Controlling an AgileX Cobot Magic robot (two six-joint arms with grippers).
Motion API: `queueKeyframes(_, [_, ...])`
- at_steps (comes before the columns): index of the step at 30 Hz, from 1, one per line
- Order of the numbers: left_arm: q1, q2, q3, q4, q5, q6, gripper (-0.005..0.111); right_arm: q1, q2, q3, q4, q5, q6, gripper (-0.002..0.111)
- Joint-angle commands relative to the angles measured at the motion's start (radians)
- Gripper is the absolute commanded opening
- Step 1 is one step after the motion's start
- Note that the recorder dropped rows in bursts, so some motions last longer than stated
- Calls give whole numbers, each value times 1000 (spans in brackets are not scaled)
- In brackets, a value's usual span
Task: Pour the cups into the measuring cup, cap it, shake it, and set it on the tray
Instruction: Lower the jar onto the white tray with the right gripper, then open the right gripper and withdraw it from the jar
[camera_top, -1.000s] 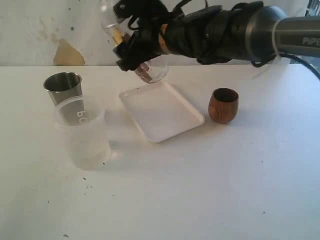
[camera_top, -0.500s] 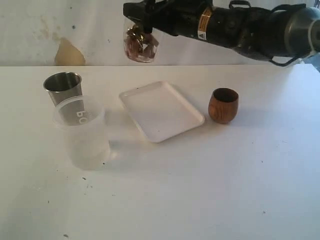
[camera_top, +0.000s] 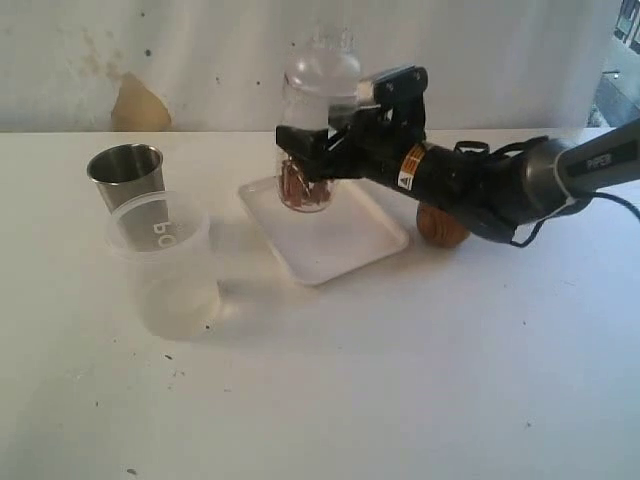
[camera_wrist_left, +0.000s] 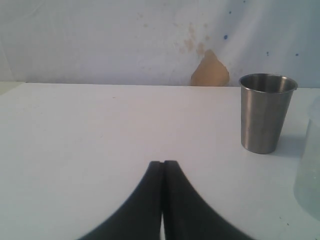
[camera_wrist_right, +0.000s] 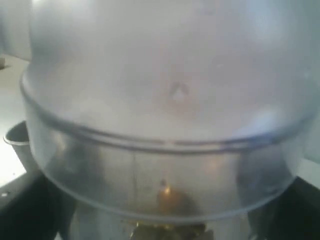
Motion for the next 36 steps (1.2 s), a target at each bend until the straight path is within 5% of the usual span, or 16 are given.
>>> queueKeyframes(1, [-2,-5,4,-1,0,-3,0,-6,30,-1,18,-39,-120,0])
queueKeyframes(12, [-2,-5,4,-1,0,-3,0,-6,30,-1,77,16,-189,4])
queueKeyframes(15, [-2,-5,4,-1,0,-3,0,-6,30,-1,77,16,-186,19])
queueKeyframes(22, [-2,-5,4,-1,0,-3,0,-4,30,-3,79,-29,-191,85])
queueKeyframes(24, [-2,-5,4,-1,0,-3,0,-4,30,-3,79,-12,-191,91])
queueKeyframes(36, [-2,-5,4,-1,0,-3,0,-4,17,-3,81,-8,-204,92])
